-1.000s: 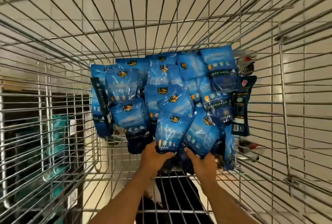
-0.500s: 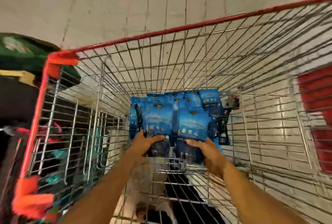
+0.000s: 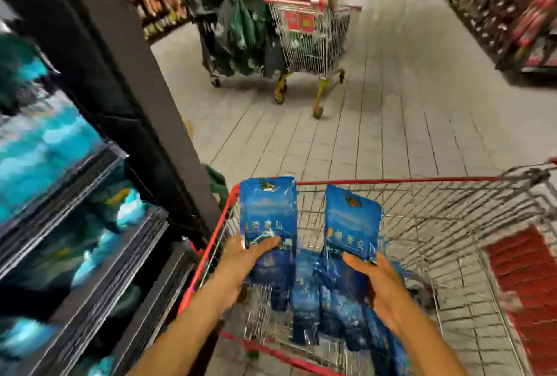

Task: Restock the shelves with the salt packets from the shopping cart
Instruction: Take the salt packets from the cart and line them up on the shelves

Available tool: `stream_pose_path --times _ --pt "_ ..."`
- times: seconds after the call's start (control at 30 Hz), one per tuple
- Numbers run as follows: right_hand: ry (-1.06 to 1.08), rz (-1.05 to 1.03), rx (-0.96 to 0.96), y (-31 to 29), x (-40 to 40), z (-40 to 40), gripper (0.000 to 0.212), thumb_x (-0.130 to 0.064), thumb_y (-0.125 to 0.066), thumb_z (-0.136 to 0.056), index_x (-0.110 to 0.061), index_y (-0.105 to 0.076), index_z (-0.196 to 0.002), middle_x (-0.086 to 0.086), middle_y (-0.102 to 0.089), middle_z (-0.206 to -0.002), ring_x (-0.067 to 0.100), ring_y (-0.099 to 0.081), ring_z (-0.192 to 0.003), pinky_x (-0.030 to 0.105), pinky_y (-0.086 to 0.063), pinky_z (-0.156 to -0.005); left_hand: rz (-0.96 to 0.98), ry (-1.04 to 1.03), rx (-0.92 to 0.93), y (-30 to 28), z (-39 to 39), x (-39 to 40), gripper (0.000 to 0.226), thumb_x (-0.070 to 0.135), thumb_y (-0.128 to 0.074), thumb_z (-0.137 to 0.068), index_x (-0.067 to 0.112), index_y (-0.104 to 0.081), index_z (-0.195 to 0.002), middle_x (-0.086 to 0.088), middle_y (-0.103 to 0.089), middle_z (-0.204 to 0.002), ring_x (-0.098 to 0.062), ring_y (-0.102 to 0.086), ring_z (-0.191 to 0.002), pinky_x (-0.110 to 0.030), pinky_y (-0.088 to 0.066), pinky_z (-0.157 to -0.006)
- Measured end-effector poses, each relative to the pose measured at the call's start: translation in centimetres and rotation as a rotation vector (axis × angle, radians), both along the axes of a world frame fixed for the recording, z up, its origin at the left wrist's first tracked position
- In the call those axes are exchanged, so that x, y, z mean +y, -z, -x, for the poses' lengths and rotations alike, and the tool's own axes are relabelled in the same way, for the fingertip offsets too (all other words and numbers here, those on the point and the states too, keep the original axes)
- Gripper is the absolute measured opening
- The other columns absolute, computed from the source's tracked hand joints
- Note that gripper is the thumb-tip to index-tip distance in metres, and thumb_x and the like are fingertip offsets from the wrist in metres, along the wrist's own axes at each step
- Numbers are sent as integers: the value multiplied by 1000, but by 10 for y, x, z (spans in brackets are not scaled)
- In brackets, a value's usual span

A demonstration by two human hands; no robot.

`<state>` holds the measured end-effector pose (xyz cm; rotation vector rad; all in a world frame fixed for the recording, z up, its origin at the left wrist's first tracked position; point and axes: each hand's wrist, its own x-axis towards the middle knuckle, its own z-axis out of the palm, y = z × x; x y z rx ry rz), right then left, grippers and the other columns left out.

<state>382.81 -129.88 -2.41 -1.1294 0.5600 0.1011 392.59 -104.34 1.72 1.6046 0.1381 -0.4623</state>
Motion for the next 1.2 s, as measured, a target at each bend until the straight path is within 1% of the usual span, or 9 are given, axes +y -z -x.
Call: stream_pose_path --times 0.17,0.3,0.47,0.6,0.7,0.87,1.0,1.1,1.2 --pt "-124 60 -235 -82 57 -12 76 -40 -98 -46 -20 -72 -114 4 -77 -101 19 -74 -78 26 -55 -55 51 -132 -182 -89 18 58 55 43 -88 -52 19 -75 -100 -4 -77 -99 -18 -74 -84 -28 -56 -65" --pt "-183 74 -419 -142 108 -30 59 -25 -89 -56 -11 -72 -112 9 -77 -103 23 -75 -87 26 -58 -64 62 -240 -323 -147 35 104 40 23 -84 -65 12 -74 -101 -8 -77 -98 -22 -73 -82 -35 -60 -71" --pt "-325 81 -634 -203 170 -50 49 -19 -81 -62 -8 -72 -109 15 -75 -109 34 -71 -101 46 -58 -88 42 -351 -490 -208 63 164 48 35 -86 -59 16 -76 -102 -5 -77 -100 -21 -74 -89 -25 -58 -67" --pt "-495 40 -759 -246 221 -65 56 -18 -81 -60 -5 -69 -113 15 -74 -110 32 -72 -100 36 -61 -78 16 -491 -596 -250 90 210 45 36 -90 -57 24 -77 -99 -4 -77 -100 -18 -75 -87 -26 -58 -67" --pt "-616 -15 -856 -277 263 -75 56 -21 -83 -60 -7 -70 -113 14 -74 -111 33 -71 -103 42 -60 -85 -20 -633 -650 -279 119 247 51 39 -89 -54 22 -76 -100 -5 -77 -103 -22 -74 -92 -35 -58 -77" --pt "-815 -76 -1040 -331 337 -78 46 -24 -83 -65 -16 -74 -110 9 -75 -112 27 -72 -103 33 -59 -83 -67 -842 -731 -324 179 297 49 32 -89 -53 18 -77 -99 -7 -77 -100 -19 -74 -84 -27 -58 -67" --pt "-979 -143 -1096 -373 399 -61 58 -39 -90 -56 -16 -76 -108 7 -76 -110 23 -72 -102 30 -58 -80 -138 -985 -774 -356 231 332 50 28 -90 -54 16 -76 -101 -6 -76 -104 -22 -74 -93 -31 -59 -76" --pt "-1112 -201 -1086 -401 452 -39 48 -30 -86 -57 -16 -78 -102 6 -76 -107 22 -73 -98 29 -59 -78 -199 -1113 -780 -378 270 362 54 31 -86 -52 14 -76 -102 -5 -77 -104 -22 -73 -95 -35 -57 -84" --pt "-1227 -249 -1049 -421 510 -7 42 -19 -82 -61 -7 -77 -101 9 -77 -103 23 -73 -95 32 -60 -81 -244 -1204 -766 -395 315 400 46 27 -85 -57 15 -76 -100 -4 -77 -102 -20 -74 -91 -32 -59 -78"
